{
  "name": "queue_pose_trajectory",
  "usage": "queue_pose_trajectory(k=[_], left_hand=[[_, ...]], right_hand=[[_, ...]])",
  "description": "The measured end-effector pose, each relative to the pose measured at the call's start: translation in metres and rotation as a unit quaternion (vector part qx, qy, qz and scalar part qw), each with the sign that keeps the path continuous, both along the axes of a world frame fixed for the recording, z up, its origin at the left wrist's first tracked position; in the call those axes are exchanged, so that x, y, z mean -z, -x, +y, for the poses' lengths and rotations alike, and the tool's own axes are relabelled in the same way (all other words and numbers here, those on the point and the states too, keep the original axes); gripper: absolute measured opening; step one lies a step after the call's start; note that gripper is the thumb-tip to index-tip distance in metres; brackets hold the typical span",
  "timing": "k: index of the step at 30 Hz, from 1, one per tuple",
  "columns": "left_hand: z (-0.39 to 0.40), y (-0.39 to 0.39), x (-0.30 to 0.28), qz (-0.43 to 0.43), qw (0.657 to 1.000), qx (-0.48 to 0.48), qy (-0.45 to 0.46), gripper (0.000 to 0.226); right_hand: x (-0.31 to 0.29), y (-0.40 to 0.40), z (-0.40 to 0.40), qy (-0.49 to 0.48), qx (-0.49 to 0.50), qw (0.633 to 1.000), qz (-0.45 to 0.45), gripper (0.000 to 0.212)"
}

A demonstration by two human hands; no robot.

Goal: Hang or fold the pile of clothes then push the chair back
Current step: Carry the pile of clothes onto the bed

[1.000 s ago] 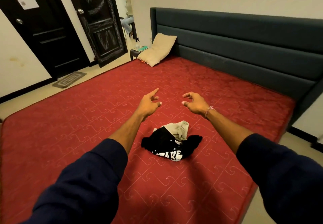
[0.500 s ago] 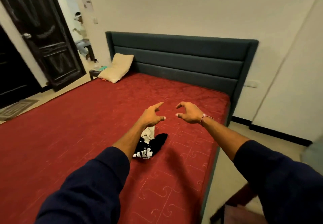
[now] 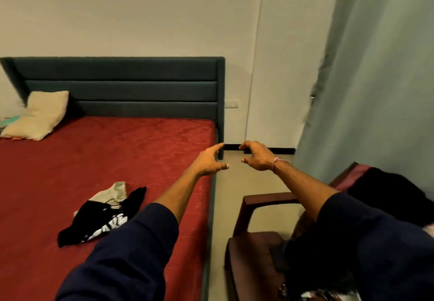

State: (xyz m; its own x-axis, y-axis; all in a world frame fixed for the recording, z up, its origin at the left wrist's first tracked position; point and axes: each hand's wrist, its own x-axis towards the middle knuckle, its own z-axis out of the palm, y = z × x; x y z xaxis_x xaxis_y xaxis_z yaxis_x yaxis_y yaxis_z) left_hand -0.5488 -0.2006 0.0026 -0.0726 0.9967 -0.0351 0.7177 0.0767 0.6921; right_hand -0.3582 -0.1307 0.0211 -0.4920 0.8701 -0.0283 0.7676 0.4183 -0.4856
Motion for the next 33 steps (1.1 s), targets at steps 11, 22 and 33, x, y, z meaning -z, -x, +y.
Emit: queue_pose_trajectory(k=[11, 22, 33], left_hand=[[0.086, -0.23, 0.022, -0.016, 0.988, 0.135, 0.078, 0.1], [0.172, -0.427, 0.049, 0.031, 0.954, 0.273, 0.124, 0.088], [0.245, -0.493, 0.127, -0.029, 0.97, 0.158, 0.182, 0.141]], right_hand=[[0.032, -0.256, 0.007, 0.046, 0.17, 0.982, -0.068, 0.05], [0.076, -0.49, 0.057, 0.066, 0.367, 0.927, -0.025, 0.049], [0.147, -0.571, 0.052, 0.369, 0.558, 0.722, 0.177, 0.109]])
